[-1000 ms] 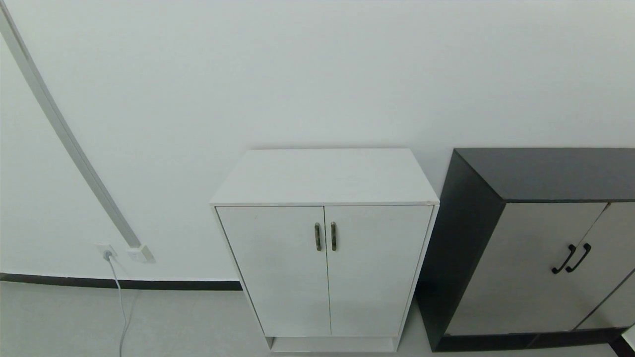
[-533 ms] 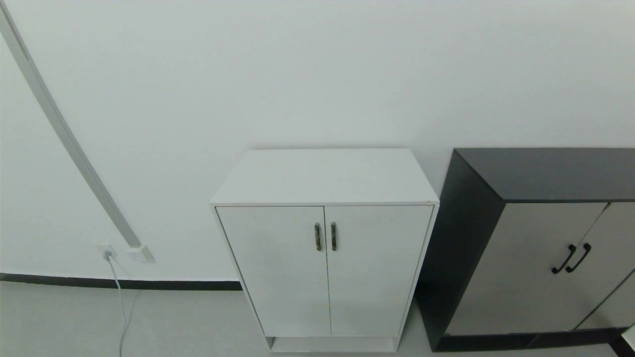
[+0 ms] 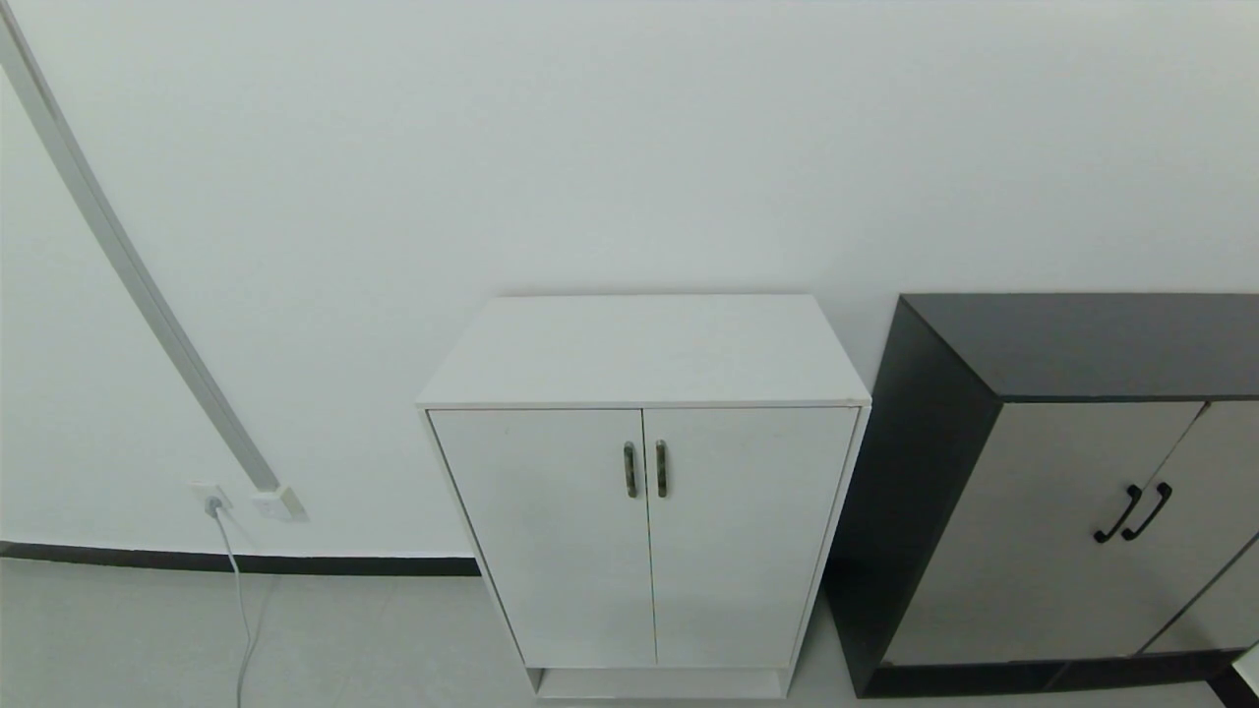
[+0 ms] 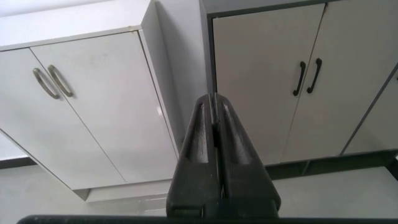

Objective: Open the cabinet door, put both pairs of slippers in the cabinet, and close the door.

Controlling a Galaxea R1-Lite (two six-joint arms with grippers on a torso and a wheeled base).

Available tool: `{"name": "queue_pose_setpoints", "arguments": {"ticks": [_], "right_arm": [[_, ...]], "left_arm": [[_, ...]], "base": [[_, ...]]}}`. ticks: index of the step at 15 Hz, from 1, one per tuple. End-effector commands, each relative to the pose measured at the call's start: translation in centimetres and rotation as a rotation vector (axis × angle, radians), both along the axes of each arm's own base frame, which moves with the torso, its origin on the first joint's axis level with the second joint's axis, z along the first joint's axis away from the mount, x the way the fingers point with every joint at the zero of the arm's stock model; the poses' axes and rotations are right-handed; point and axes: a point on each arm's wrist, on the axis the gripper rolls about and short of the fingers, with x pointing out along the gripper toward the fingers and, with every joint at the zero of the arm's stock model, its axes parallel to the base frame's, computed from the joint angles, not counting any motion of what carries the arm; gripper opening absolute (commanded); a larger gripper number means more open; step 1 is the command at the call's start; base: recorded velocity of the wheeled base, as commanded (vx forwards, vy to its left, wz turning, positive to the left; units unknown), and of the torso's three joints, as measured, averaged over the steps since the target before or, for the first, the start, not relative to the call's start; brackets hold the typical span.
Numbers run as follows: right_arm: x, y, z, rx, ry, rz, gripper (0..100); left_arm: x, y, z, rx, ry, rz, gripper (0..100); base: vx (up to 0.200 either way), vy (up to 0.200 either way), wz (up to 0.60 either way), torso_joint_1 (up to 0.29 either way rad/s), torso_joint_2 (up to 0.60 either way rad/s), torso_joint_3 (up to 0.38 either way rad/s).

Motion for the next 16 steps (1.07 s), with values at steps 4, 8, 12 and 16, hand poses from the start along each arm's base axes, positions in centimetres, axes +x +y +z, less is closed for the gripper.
{"name": "queue_pose_setpoints", "arguments": {"ticks": [4, 8, 12, 16], "right_arm": [[0.01, 0.0, 0.01, 0.001, 0.001, -0.001, 0], [0.01, 0.0, 0.01, 0.004, 0.001, -0.001, 0], [0.01, 0.0, 0.01, -0.005, 0.002, 0.0, 0], [0.01, -0.01, 0.01, -0.003, 0.002, -0.003, 0]], "left_arm": [[-0.01, 0.12, 0.02, -0.009, -0.003, 0.05, 0], [-0.01, 0.12, 0.02, -0.009, -0.003, 0.05, 0], [-0.01, 0.09, 0.02, -0.006, -0.002, 0.042, 0], [-0.01, 0.09, 0.02, -0.004, -0.002, 0.042, 0]], "base": [[0.0, 0.0, 0.0, 0.0, 0.0, 0.0], [0.0, 0.0, 0.0, 0.0, 0.0, 0.0], [0.0, 0.0, 0.0, 0.0, 0.0, 0.0], [0.0, 0.0, 0.0, 0.0, 0.0, 0.0]]}}
